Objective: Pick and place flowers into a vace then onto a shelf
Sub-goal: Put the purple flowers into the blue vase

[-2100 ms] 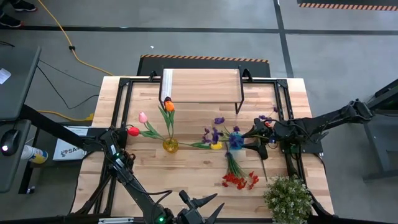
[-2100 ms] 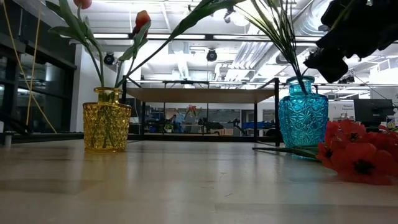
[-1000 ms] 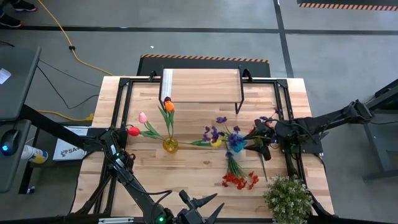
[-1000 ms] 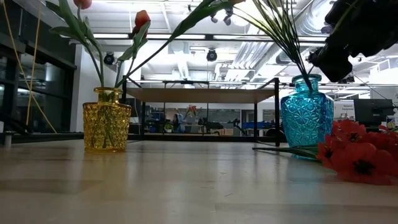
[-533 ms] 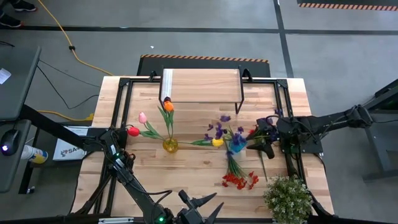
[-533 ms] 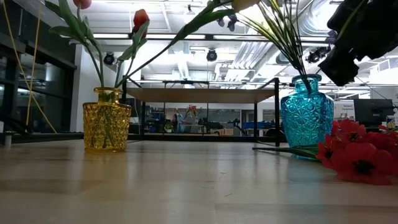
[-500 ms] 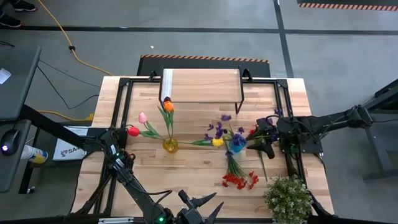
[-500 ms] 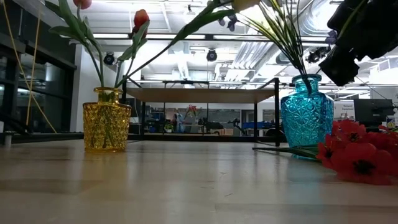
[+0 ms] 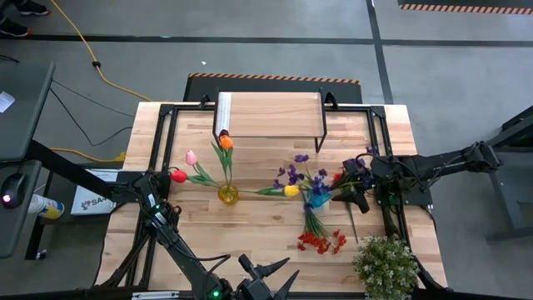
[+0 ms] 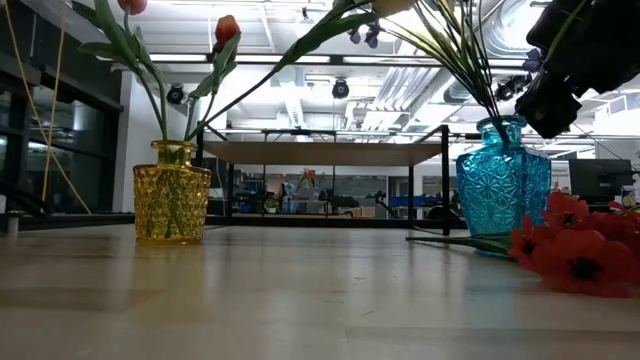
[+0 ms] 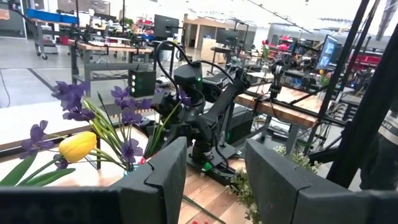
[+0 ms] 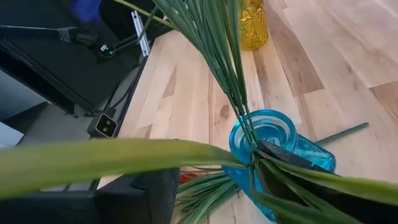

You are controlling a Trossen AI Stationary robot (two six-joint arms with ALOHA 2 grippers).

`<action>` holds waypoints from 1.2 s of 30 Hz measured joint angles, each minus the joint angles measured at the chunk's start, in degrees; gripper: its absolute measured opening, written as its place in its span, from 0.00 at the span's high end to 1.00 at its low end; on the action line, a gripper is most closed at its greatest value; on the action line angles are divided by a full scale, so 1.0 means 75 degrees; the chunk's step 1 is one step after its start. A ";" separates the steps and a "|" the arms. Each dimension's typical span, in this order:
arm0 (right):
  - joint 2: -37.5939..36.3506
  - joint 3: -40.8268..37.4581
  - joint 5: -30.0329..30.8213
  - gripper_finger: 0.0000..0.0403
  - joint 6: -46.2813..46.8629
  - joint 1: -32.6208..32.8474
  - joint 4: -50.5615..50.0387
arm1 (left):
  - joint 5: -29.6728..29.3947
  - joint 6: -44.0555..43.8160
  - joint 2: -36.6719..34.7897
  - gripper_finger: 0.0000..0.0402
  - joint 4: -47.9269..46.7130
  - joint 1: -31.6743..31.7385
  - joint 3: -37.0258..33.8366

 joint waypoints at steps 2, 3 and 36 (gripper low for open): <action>0.0000 0.0000 0.0071 0.50 0.0004 0.0000 0.0043 | -0.0004 0.0012 0.0000 0.51 0.0001 -0.0003 0.0000; 0.0000 0.0000 0.0100 0.50 0.0005 0.0000 0.0049 | -0.0004 0.0053 0.0000 0.51 0.0003 0.0000 0.0000; 0.0000 -0.0009 -0.0875 0.49 -0.0081 -0.0362 0.0017 | 0.0002 0.0140 0.0000 0.51 0.0009 0.0000 0.0000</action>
